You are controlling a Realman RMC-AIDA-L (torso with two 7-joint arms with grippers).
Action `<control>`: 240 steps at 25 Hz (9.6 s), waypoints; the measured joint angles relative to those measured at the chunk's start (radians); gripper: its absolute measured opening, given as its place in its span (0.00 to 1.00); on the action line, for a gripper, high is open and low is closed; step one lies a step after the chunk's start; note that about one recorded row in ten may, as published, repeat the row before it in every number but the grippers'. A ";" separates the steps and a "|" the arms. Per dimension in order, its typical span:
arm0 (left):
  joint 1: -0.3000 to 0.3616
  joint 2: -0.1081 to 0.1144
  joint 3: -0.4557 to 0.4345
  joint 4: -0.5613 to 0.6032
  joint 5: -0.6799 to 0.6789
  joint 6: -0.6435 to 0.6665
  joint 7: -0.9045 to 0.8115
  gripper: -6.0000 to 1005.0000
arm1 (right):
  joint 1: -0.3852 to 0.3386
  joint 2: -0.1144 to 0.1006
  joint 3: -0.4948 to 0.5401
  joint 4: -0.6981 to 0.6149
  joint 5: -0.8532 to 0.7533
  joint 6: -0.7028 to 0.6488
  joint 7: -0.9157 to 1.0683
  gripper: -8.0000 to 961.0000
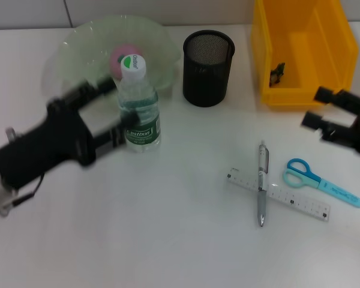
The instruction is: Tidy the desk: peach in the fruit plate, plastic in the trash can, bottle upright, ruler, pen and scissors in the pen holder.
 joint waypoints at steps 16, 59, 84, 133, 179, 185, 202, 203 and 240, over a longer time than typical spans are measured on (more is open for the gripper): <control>-0.038 0.002 -0.001 0.080 0.412 -0.124 -0.185 0.75 | 0.149 0.006 -0.682 -1.108 -0.709 -0.144 1.078 0.83; -0.078 -0.022 -0.004 0.082 0.438 -0.259 -0.237 0.76 | 0.081 0.027 -0.993 -0.784 -0.886 0.228 0.993 0.47; -0.076 -0.023 -0.004 0.082 0.438 -0.259 -0.237 0.76 | 0.022 0.026 -0.949 -0.896 -0.824 0.223 0.969 0.23; -0.069 -0.032 -0.007 0.089 0.438 -0.254 -0.224 0.76 | 0.315 0.018 -0.474 -0.036 0.261 0.583 0.233 0.59; -0.062 -0.031 -0.013 0.091 0.436 -0.245 -0.236 0.75 | 0.255 0.031 -1.065 -0.479 -0.527 0.416 0.779 0.78; -0.061 -0.031 -0.013 0.088 0.436 -0.241 -0.234 0.75 | 0.255 0.032 -1.075 -0.469 -0.524 0.441 0.782 0.74; -0.041 -0.032 -0.013 0.090 0.436 -0.236 -0.227 0.75 | 0.168 0.028 -0.885 -0.628 -0.384 0.361 0.725 0.41; -0.040 -0.032 -0.013 0.091 0.436 -0.236 -0.227 0.76 | 0.159 0.028 -0.839 -0.637 -0.347 0.358 0.707 0.40; -0.039 -0.037 -0.012 0.095 0.436 -0.234 -0.223 0.76 | 0.532 0.037 -0.490 0.429 0.932 0.759 -0.475 0.51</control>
